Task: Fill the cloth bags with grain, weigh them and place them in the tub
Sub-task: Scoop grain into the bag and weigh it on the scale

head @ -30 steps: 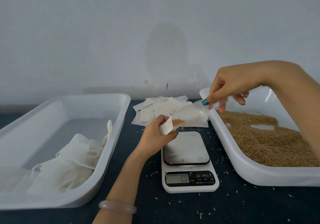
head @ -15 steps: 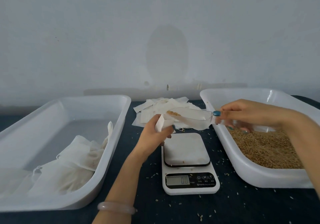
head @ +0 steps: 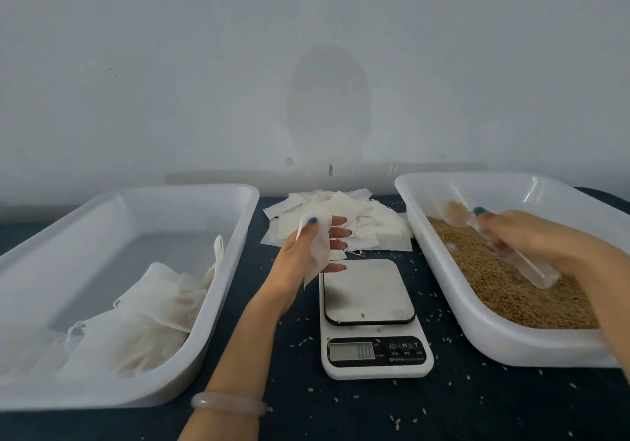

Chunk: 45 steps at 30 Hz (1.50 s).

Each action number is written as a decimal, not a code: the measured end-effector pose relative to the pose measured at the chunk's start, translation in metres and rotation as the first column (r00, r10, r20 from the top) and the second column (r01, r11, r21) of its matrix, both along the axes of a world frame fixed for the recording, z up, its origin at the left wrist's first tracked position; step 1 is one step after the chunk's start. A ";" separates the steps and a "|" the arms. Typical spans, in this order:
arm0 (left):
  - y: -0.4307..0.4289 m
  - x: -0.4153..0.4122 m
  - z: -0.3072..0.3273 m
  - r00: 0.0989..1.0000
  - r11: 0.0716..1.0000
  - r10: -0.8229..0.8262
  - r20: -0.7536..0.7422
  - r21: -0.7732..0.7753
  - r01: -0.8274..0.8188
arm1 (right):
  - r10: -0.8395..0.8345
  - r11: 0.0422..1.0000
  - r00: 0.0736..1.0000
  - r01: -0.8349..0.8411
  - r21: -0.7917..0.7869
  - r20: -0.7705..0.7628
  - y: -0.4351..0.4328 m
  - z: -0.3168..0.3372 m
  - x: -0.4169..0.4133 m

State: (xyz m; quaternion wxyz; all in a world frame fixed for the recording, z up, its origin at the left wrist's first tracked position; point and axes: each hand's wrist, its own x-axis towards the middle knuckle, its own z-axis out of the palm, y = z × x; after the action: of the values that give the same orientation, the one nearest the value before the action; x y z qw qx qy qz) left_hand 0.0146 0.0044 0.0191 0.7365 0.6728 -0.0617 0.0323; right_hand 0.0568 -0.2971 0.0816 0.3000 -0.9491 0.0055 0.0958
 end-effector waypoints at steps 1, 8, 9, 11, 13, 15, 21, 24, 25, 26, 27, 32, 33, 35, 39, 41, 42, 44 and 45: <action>0.001 0.000 -0.001 1.000 0.999 -0.005 0.012 0.037 0.005 | 0.002 0.997 1.000 -0.004 -0.077 -0.030 -0.003 -0.002 0.001; -0.010 -0.005 0.001 0.955 0.861 0.081 0.285 0.463 -0.211 | 0.036 0.804 0.955 -0.202 -0.559 -0.294 0.003 -0.011 0.000; -0.014 -0.006 0.002 0.936 0.824 0.107 0.334 0.497 -0.272 | 0.049 0.801 0.968 -0.184 -0.569 -0.245 0.005 -0.009 -0.001; -0.017 -0.005 0.002 0.922 0.818 0.093 0.376 0.499 -0.287 | 0.103 0.823 0.995 -0.093 -0.561 -0.015 0.014 -0.003 -0.007; -0.018 -0.003 0.002 0.908 0.815 0.103 0.407 0.489 -0.312 | 0.139 0.894 0.930 0.030 -0.446 0.341 0.029 0.000 -0.017; -0.018 0.000 0.001 0.896 0.799 0.120 0.429 0.494 -0.343 | 0.193 0.962 0.808 -0.043 -0.271 0.557 0.056 0.003 -0.033; -0.025 0.001 -0.006 0.899 0.876 0.062 0.434 0.407 -0.257 | 0.388 0.918 0.788 -0.284 -0.278 0.477 0.115 -0.018 -0.058; -0.026 0.002 -0.009 0.911 0.893 0.103 0.400 0.367 -0.262 | 0.289 0.952 0.811 -0.187 -0.243 0.508 0.125 -0.038 -0.051; -0.026 0.004 -0.011 0.920 0.896 0.108 0.377 0.365 -0.254 | 0.262 0.957 0.822 -0.156 -0.243 0.505 0.126 -0.043 -0.048; -0.025 0.005 -0.014 0.929 0.894 0.107 0.354 0.374 -0.246 | 0.238 0.962 0.831 -0.132 -0.238 0.502 0.127 -0.049 -0.045; -0.024 0.006 -0.016 0.936 0.887 0.107 0.336 0.393 -0.243 | 0.217 0.968 0.836 -0.119 -0.221 0.504 0.128 -0.055 -0.043; -0.016 0.012 -0.026 0.950 0.856 0.150 0.275 0.445 -0.264 | 0.121 0.973 0.818 -0.209 0.095 0.563 0.127 -0.081 -0.039; -0.015 0.011 -0.027 0.954 0.855 0.157 0.255 0.448 -0.261 | 0.092 0.954 0.834 -0.230 0.192 0.543 0.126 -0.084 -0.037; -0.014 0.011 -0.029 0.959 0.833 0.164 0.231 0.489 -0.260 | 0.049 0.918 0.849 -0.246 0.311 0.526 0.124 -0.088 -0.035; -0.012 0.011 -0.032 0.955 0.783 0.175 0.239 0.554 -0.282 | -0.027 0.905 0.839 -0.211 0.370 0.543 0.118 -0.093 -0.031; -0.012 0.012 -0.033 0.956 0.789 0.178 0.233 0.547 -0.281 | -0.049 0.888 0.868 -0.189 0.420 0.493 0.115 -0.096 -0.028; -0.011 0.012 -0.034 0.956 0.792 0.180 0.232 0.543 -0.281 | -0.056 0.882 0.877 -0.180 0.436 0.476 0.114 -0.098 -0.027; -0.009 0.013 -0.034 0.955 0.789 0.186 0.230 0.545 -0.285 | -0.076 0.875 0.880 -0.167 0.454 0.470 0.112 -0.100 -0.024; -0.008 0.013 -0.034 0.954 0.784 0.189 0.232 0.550 -0.289 | -0.087 0.870 0.880 -0.161 0.465 0.467 0.111 -0.101 -0.023</action>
State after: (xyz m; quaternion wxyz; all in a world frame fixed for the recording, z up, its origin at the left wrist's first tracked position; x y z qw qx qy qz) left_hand 0.0276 -0.0039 -0.0152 0.4796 0.8616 -0.0429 0.1606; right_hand 0.0336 -0.1861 -0.0192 0.5211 -0.8354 -0.1114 -0.1348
